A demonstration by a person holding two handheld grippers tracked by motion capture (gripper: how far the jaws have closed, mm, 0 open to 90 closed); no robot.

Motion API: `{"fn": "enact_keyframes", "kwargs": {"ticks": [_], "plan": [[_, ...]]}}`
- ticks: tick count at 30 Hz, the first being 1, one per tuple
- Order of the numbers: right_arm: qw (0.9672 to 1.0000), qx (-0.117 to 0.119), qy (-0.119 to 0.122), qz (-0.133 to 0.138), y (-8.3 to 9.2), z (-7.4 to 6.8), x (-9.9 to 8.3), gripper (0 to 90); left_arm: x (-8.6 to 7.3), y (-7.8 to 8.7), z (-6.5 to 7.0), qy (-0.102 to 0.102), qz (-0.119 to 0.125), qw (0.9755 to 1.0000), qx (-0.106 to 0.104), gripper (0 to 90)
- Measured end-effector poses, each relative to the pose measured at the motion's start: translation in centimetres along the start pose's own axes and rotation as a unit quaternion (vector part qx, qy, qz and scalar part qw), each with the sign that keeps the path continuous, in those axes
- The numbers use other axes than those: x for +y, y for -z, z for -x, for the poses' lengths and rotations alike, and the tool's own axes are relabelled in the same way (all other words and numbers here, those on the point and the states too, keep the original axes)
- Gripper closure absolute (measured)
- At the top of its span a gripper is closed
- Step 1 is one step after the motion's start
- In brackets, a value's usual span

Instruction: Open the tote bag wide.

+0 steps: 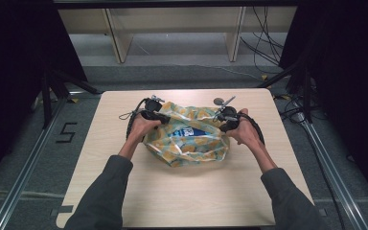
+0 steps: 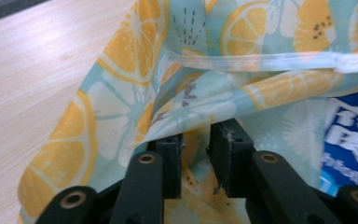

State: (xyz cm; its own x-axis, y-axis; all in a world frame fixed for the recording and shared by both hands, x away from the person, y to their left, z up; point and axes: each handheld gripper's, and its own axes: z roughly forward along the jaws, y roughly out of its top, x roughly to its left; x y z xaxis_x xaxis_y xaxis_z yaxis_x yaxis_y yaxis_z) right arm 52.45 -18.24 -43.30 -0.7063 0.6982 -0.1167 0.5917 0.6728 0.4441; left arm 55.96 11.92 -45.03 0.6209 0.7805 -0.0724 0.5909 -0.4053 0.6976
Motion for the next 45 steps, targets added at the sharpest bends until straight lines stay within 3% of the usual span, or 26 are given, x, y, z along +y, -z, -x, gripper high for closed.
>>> {"fn": "enact_keyframes", "kwargs": {"ticks": [3,4,6,7,8,9,10,12,13,15,17,18,19,22,25,28,29,31,33,35,37,39,40,42,44,45], "plan": [[0.9998,0.001,0.004,0.020,0.8,-0.4,0.3,89.9,0.2,1.2,0.7,-0.015,0.008,0.9999,-0.002,68.5],[0.9990,0.001,0.013,0.042,1.8,-1.0,0.8,89.7,0.3,2.3,1.6,-0.015,0.021,0.9996,-0.005,67.2],[0.9980,0.004,0.021,0.060,2.4,-1.5,1.5,89.3,0.2,3.4,2.9,-0.030,0.024,0.9990,-0.024,64.6],[0.9976,0.012,0.020,0.065,2.8,-1.8,1.9,89.2,0.2,3.4,2.9,-0.030,0.024,0.9990,-0.024,63.8],[0.9964,0.013,0.030,0.078,2.9,-1.9,2.2,89.2,-0.2,4.5,4.3,-0.055,0.025,0.9976,-0.035,62.9],[0.9964,0.013,0.030,0.078,2.9,-1.9,2.2,89.2,-0.2,4.5,4.3,-0.055,0.025,0.9976,-0.035,62.3],[0.9954,0.019,0.032,0.088,3.3,-2.4,2.8,89.2,-0.9,5.5,5.5,-0.069,0.025,0.9957,-0.057,61.9],[0.9946,0.017,0.037,0.096,3.2,-2.6,3.4,89.2,-1.9,6.3,6.8,-0.085,0.028,0.9932,-0.075,61.4],[0.9946,0.017,0.037,0.096,3.2,-2.6,3.4,89.2,-1.9,6.3,6.8,-0.085,0.028,0.9932,-0.075,61.4],[0.9945,0.003,0.023,0.102,2.6,-2.1,4.2,89.3,-3.8,6.9,8.7,-0.109,0.019,0.9880,-0.107,61.5],[0.9934,-0.010,0.000,0.114,2.1,-1.3,4.8,89.4,-5.0,7.2,9.9,-0.117,0.017,0.9857,-0.120,61.9],[0.9923,-0.015,-0.011,0.123,1.8,-0.9,5.0,89.4,-5.0,7.2,9.9,-0.117,0.017,0.9857,-0.120,61.8],[0.9913,-0.020,-0.026,0.127,1.5,-0.4,5.1,89.4,-6.2,7.3,10.8,-0.131,0.016,0.9825,-0.131,61.9],[0.9932,-0.034,-0.041,0.103,0.1,1.0,5.1,89.7,-7.2,7.3,11.5,-0.145,0.011,0.9810,-0.129,62.3],[0.9939,-0.034,-0.059,0.087,-1.2,2.0,4.3,90.0,-9.0,6.8,12.4,-0.145,0.009,0.9812,-0.126,62.8],[0.9944,-0.034,-0.064,0.077,-1.9,2.5,3.8,90.0,-9.6,6.3,12.4,-0.148,-0.001,0.9800,-0.132,63.1],[0.9944,-0.032,-0.071,0.072,-1.9,2.5,3.6,89.9,-9.9,6.0,12.5,-0.145,-0.003,0.9810,-0.129,63.1],[0.9943,-0.027,-0.069,0.076,-1.9,2.6,3.6,89.8,-9.9,6.0,12.5,-0.149,0.001,0.9799,-0.132,62.8],[0.9929,-0.023,-0.060,0.100,-1.0,2.2,3.6,89.1,-9.6,6.6,12.7,-0.138,0.022,0.9828,-0.121,62.0],[0.9920,-0.012,-0.060,0.111,0.1,1.7,3.7,88.1,-9.3,7.2,12.6,-0.138,0.036,0.9830,-0.116,62.0],[0.9911,0.003,-0.061,0.118,1.2,1.1,3.8,88.0,-9.0,7.9,12.6,-0.133,0.057,0.9817,-0.123,61.4],[0.9895,0.005,-0.057,0.132,1.5,0.9,3.7,88.0,-8.9,8.2,12.6,-0.124,0.062,0.9828,-0.122,61.1],[0.9889,0.024,-0.061,0.133,2.6,0.7,3.7,88.0,-8.6,8.9,12.5,-0.128,0.079,0.9813,-0.120,60.7],[0.9891,0.024,-0.053,0.135,2.9,0.6,3.6,87.7,-8.5,9.2,12.6,-0.119,0.084,0.9820,-0.120,59.9],[0.9888,0.027,-0.046,0.139,4.0,0.0,3.3,87.6,-8.5,10.1,12.4,-0.125,0.093,0.9799,-0.125,58.4],[0.9886,0.024,-0.044,0.142,4.3,-0.1,3.1,87.4,-8.6,10.4,12.4,-0.117,0.097,0.9803,-0.126,58.3]]}}
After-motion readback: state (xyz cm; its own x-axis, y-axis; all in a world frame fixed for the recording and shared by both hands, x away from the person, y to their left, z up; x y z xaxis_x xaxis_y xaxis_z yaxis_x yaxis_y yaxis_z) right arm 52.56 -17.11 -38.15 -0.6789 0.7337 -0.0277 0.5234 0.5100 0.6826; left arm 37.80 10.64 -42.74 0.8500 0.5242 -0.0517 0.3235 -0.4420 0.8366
